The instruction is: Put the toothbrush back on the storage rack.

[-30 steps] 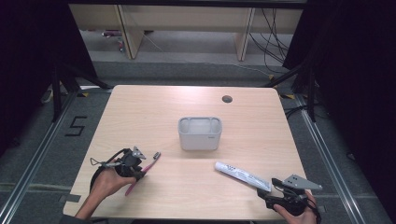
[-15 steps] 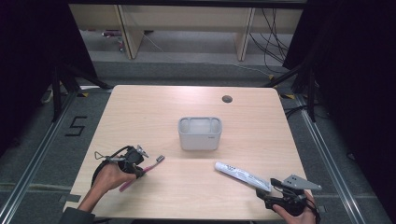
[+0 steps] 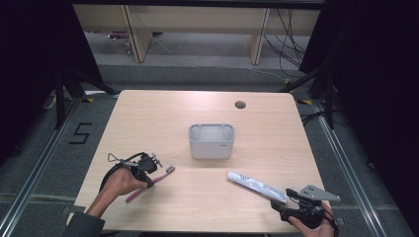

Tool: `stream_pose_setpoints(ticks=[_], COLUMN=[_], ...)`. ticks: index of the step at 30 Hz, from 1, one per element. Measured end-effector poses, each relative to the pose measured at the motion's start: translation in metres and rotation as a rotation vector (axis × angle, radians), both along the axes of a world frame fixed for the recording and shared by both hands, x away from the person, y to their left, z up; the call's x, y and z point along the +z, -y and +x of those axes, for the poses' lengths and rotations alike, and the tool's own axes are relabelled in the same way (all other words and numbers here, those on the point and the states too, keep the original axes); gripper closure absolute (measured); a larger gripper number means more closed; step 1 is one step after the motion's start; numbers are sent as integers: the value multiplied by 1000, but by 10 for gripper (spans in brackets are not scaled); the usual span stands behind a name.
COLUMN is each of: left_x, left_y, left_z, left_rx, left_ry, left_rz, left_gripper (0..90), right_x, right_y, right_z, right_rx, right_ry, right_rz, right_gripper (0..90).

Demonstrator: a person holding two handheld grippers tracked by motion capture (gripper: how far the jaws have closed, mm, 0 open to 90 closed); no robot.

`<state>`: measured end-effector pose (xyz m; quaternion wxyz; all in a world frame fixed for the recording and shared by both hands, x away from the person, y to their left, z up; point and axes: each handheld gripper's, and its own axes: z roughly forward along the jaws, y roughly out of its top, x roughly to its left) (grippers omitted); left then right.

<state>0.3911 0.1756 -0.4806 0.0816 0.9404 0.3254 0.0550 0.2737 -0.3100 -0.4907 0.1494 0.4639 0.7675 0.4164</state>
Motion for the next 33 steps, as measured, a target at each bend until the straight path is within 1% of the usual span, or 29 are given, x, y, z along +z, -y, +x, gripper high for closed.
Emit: stream_pose_setpoints(ticks=[3,8,9,10,11,12,13,14,15,17,18,19,20,21,22,23,24,25,26,27,28,29,30,31,32,33], left_x=[0,0,1,2,3,3,5,7,8,10,10,12,12,16,18,20,20,25,27,30,30,33,35,36,38,39], left_y=[3,3,3,3,3,3,2,1,1,-1,-1,-2,-2,-5,-6,-7,-7,-11,-12,-14,-14,-15,-17,-18,-19,-19], left_z=[0,0,-1,-2,-2,-2,-4,-4,-5,-5,-5,-6,-6,-5,-5,-6,-6,-4,-4,-4,-4,-5,-3,-3,-2,-2], left_rx=[-8,-16,-22,-21,-25,-25,-32,-41,-35,-40,-40,-39,-39,-45,-40,-29,-29,-22,-7,-1,-1,35,22,37,35,41], left_ry=[-13,-14,-4,-4,7,7,18,29,36,51,51,69,69,97,111,111,111,138,151,169,169,173,202,220,232,249], left_rz=[9,12,7,3,-1,-1,-12,-18,-28,-42,-42,-54,-54,-81,-95,-107,-107,-149,-171,-188,-188,-238,-242,-250,-258,-272], left_gripper=[819,821,821,821,822,823,823,823,824,824,824,824,824,824,824,824,824,824,824,824,824,824,824,824,824,824], right_x=[0,0,0,0,0,0,1,1,0,0,0,0,0,0,0,0,0,0,0,0,0,1,0,0,0,1], right_y=[0,0,0,0,0,0,-2,-1,0,0,0,0,0,0,0,0,0,0,0,0,0,-2,0,0,0,-1], right_z=[0,0,0,0,0,0,-2,-2,0,0,0,0,0,0,0,0,0,0,0,0,-1,-2,0,0,0,-2], right_rx=[-3,-4,-4,-4,-3,-3,-23,-18,-4,-7,-7,-9,-9,-8,-13,-13,-13,-14,-14,-14,-17,-27,-11,-11,-10,-23], right_ry=[0,0,1,1,0,0,-24,-16,1,0,0,0,0,3,6,6,7,6,6,6,3,-11,-2,-1,2,-15], right_rz=[0,-1,0,0,0,0,14,10,0,1,1,0,0,-2,3,3,3,3,2,2,5,13,2,1,-1,12], right_gripper=[253,253,252,252,253,253,253,253,253,252,252,252,252,252,253,253,252,252,252,253,253,253,253,252,253,253])
